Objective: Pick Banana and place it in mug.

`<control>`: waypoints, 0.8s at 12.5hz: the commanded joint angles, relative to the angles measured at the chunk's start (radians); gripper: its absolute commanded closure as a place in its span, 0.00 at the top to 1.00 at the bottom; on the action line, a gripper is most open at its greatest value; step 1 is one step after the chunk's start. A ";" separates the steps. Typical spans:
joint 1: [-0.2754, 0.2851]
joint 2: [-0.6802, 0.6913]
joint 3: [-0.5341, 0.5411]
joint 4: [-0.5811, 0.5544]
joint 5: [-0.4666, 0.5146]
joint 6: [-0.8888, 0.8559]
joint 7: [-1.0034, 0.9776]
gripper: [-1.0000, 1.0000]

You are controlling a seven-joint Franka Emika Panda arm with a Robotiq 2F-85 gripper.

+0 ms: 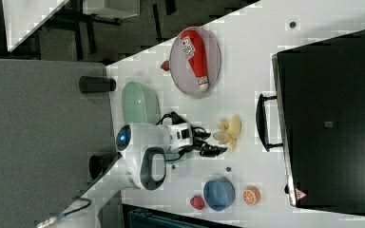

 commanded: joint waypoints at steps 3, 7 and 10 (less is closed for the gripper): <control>-0.015 0.077 -0.007 0.027 -0.007 0.125 -0.086 0.97; -0.015 0.096 -0.005 0.016 -0.007 0.162 -0.086 0.48; -0.016 0.086 -0.007 0.013 -0.007 0.166 -0.086 0.28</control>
